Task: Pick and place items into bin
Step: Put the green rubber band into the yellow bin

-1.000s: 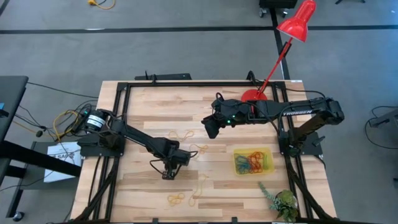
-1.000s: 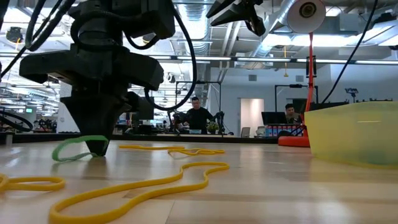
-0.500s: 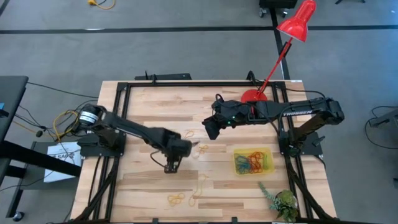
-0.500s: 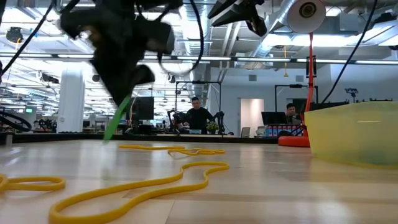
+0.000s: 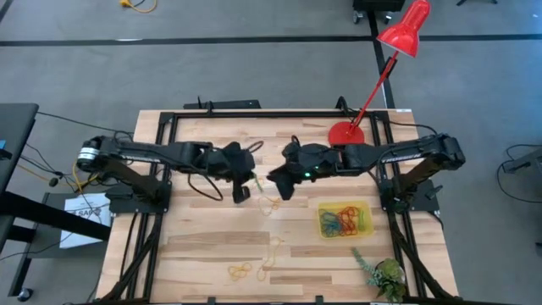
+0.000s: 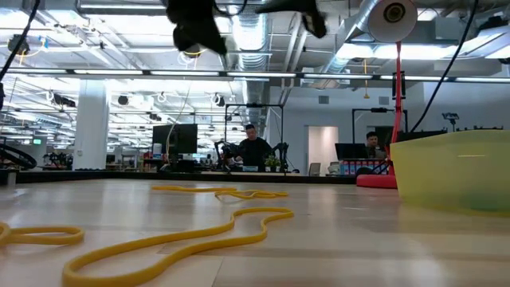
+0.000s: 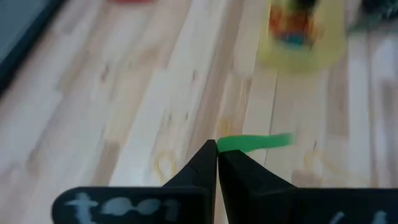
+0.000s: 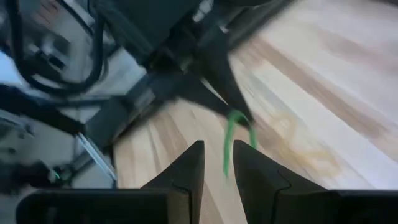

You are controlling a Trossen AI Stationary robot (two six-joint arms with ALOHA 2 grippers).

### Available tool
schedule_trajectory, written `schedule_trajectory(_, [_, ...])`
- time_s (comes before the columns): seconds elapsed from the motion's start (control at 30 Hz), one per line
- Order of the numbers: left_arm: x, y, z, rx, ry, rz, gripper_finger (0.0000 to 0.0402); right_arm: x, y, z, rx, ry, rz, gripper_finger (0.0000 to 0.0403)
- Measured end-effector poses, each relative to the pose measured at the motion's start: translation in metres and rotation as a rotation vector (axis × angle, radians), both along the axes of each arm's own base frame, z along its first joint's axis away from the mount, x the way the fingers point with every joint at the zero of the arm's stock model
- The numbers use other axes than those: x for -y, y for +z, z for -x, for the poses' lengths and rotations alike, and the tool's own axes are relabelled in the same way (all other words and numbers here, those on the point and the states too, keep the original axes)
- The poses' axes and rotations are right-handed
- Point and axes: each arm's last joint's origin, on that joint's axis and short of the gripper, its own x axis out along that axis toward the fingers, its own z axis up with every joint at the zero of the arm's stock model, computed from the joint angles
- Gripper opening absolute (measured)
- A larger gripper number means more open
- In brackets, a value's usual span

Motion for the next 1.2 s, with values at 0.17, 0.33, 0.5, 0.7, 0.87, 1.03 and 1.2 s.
schedule_trajectory(0.17, [-0.008, 0.014, -0.004, 0.103, 0.014, -0.027, 0.0, 0.006, -0.006, -0.014, 0.043, -0.012, 0.009, 0.0079])
schedule_trajectory(0.33, [-0.012, 0.027, -0.005, 0.14, 0.05, -0.1, 0.0, 0.011, -0.018, -0.021, 0.015, -0.032, -0.002, 0.0079])
schedule_trajectory(0.5, [-0.018, 0.034, -0.005, 0.158, 0.067, -0.133, 0.0, 0.016, -0.029, -0.028, -0.01, -0.047, -0.002, 0.0079])
schedule_trajectory(0.7, [-0.021, 0.033, -0.005, 0.15, 0.064, -0.152, 0.0, 0.021, -0.031, -0.033, 0.012, -0.06, -0.003, 0.0075])
schedule_trajectory(0.87, [-0.024, 0.033, -0.005, 0.146, 0.071, -0.163, 0.0, 0.024, -0.032, -0.033, 0.006, -0.068, -0.003, 0.0032])
schedule_trajectory(1.03, [-0.028, 0.032, -0.003, 0.122, 0.06, -0.192, 0.0, 0.026, -0.033, -0.033, -0.005, -0.074, -0.002, 0.0009])
schedule_trajectory(1.2, [-0.033, 0.031, -0.002, 0.096, 0.065, -0.2, 0.0009, 0.028, -0.035, -0.031, -0.028, -0.079, 0.0, 0.0003])
